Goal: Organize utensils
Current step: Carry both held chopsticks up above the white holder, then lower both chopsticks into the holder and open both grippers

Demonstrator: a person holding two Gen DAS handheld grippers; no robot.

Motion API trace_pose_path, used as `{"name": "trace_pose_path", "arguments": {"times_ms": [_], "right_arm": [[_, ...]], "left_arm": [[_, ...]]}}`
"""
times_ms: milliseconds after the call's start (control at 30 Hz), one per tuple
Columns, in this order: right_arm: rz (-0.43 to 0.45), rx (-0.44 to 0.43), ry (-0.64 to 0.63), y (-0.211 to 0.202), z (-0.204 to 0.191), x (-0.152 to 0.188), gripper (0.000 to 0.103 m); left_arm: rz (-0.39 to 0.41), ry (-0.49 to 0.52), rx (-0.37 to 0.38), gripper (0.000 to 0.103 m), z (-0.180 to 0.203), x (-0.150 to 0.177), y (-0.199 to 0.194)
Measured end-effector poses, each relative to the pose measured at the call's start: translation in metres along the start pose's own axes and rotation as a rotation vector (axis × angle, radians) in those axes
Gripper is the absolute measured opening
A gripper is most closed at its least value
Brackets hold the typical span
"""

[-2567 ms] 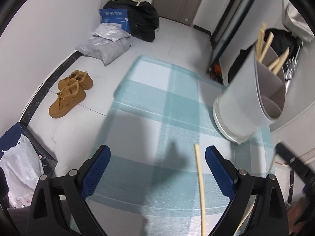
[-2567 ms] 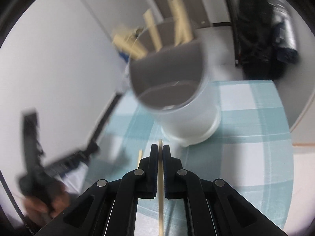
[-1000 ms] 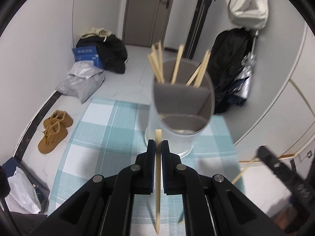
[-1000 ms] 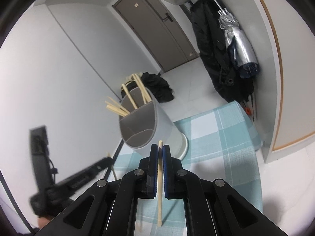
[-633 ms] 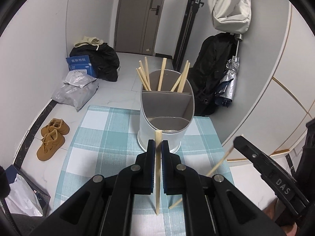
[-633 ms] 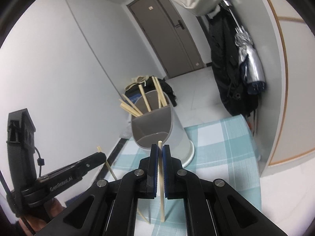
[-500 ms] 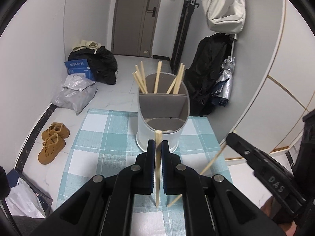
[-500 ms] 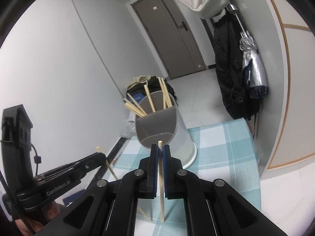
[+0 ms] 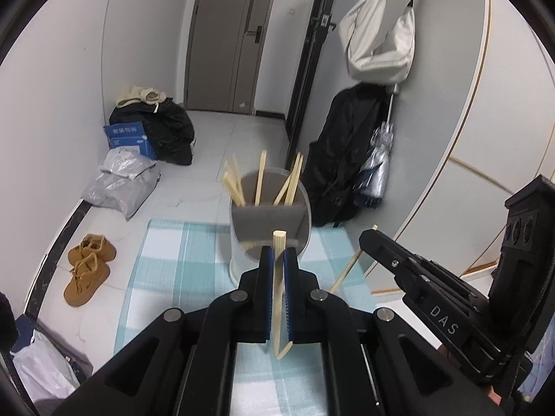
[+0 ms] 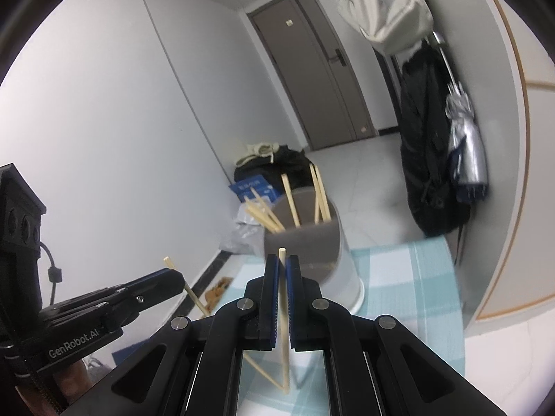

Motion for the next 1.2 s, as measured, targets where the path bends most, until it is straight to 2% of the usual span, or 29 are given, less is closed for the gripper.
{"name": "trace_pose_path", "arguments": {"times_ms": [200, 433, 667, 800, 1000, 1200], "right_arm": [[0.055, -0.018, -0.019, -0.004, -0.005, -0.057, 0.004], [0.142, -0.027, -0.044, -0.002, -0.009, -0.133, 0.004], [0.186, 0.024, -0.085, 0.024, 0.000, -0.177, 0.004], [0.169, 0.034, -0.082, 0.050, 0.009, -0.184, 0.004], [0.128, 0.054, -0.093, 0.087, 0.022, -0.180, 0.004], [0.077, 0.032, -0.109, 0.114, 0.026, -0.164, 0.004]], "left_arm": [[0.005, -0.032, 0.038, 0.001, 0.007, -0.048, 0.000], [0.064, -0.030, 0.043, 0.001, 0.011, -0.107, 0.002], [0.078, 0.021, 0.030, 0.001, 0.007, -0.137, 0.026], [0.068, 0.059, 0.012, 0.001, 0.001, -0.138, 0.042], [0.028, 0.094, -0.026, 0.001, -0.014, -0.123, 0.068], [0.000, 0.097, -0.017, 0.001, -0.024, -0.118, 0.083]]}}
Point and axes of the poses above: each gripper's, at about its wrist camera, not at the fingertips, and y roughly the way its jaws point, z to its right, x to its underside, the point moved 6 cm from there along y, roughly the way its jaws point, and after that the axes turned 4 degrees about -y, right-handed, at the moved point
